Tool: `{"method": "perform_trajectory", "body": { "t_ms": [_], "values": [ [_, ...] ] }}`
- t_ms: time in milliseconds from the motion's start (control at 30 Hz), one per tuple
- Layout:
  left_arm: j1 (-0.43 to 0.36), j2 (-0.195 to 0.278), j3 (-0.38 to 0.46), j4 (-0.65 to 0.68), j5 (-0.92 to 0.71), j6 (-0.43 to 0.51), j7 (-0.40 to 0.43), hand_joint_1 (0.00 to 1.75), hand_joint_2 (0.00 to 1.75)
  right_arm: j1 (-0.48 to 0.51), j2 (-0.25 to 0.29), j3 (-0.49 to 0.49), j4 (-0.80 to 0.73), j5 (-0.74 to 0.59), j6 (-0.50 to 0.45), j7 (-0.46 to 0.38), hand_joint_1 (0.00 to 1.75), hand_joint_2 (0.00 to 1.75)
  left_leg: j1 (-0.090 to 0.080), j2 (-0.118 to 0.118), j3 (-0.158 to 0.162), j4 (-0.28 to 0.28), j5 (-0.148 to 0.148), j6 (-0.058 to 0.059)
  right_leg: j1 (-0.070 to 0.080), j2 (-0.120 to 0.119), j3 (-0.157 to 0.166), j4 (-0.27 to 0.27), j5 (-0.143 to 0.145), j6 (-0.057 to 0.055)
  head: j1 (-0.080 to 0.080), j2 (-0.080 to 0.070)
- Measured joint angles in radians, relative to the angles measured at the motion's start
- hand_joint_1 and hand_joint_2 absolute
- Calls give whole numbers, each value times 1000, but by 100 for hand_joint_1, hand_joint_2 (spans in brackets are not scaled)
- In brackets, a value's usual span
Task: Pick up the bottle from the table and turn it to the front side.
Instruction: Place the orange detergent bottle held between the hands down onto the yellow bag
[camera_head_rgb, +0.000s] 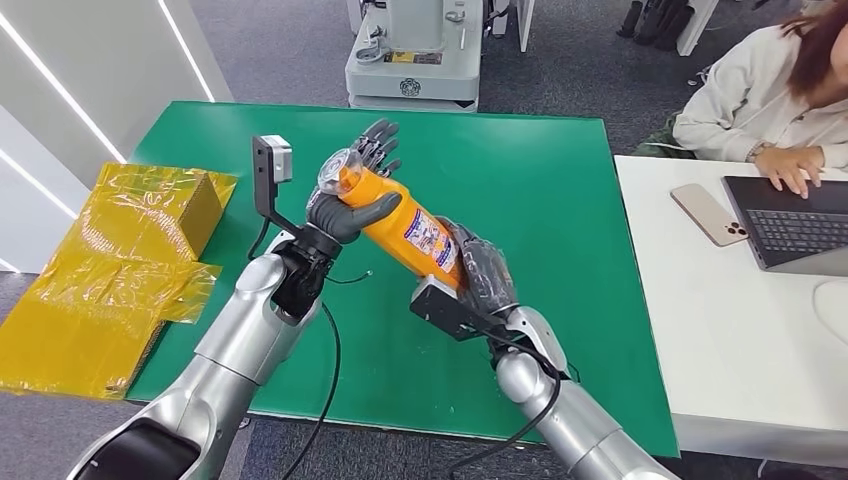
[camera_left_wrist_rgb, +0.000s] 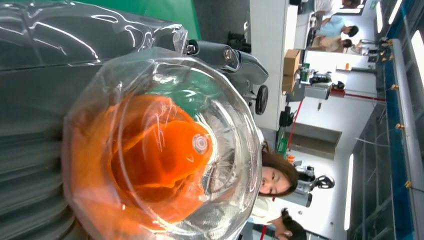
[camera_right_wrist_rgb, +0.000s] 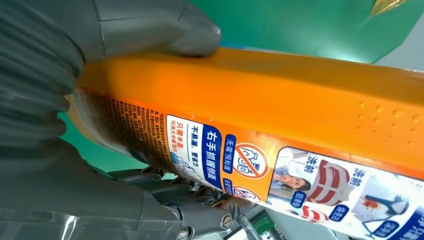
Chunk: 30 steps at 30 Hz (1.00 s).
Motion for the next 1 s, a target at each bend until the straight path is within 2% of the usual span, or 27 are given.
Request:
{"method": "perform_trajectory", "body": {
  "t_ms": [300,600,633,700,733,767,833,933,1000],
  "values": [
    [10,3,0,35,7,-41,-20,175,175,-2,2,7,54,-10,-55,-16,175,175,0,0,0,0,0,0,0,0,0,0,0,0,0,0],
    [38,2,-2,29,-36,-4,-61,175,175,2,2,7,78,-90,-40,-48,174,175,0,0,0,0,0,0,0,0,0,0,0,0,0,0],
    [40,1,-2,27,-38,-2,-61,175,175,2,2,7,79,-99,-39,-50,162,175,0,0,0,0,0,0,0,0,0,0,0,0,0,0],
    [43,0,-2,20,-46,3,-61,175,175,1,3,6,82,-128,-31,-59,96,175,0,0,0,0,0,0,0,0,0,0,0,0,0,0],
    [44,-1,-2,17,-50,5,-61,175,175,1,3,5,84,-145,-25,-64,52,175,0,0,0,0,0,0,0,0,0,0,0,0,0,0],
    [45,-2,-2,14,-54,7,-61,175,175,1,3,4,85,-164,-18,-69,20,175,0,0,0,0,0,0,0,0,0,0,0,0,0,0],
    [47,-3,-2,10,-63,11,-61,175,175,1,3,1,86,-196,-4,-78,0,175,0,0,0,0,0,0,0,0,0,0,0,0,0,0],
    [48,3,-2,8,-98,38,-67,175,175,-3,3,-8,85,-250,19,-90,0,175,0,0,0,0,0,0,0,0,0,0,0,0,0,0],
    [51,11,-2,8,-193,112,-95,175,175,-5,1,-18,80,-293,35,-94,0,175,0,0,0,0,0,0,0,0,0,0,0,0,0,0]
  ]
}}
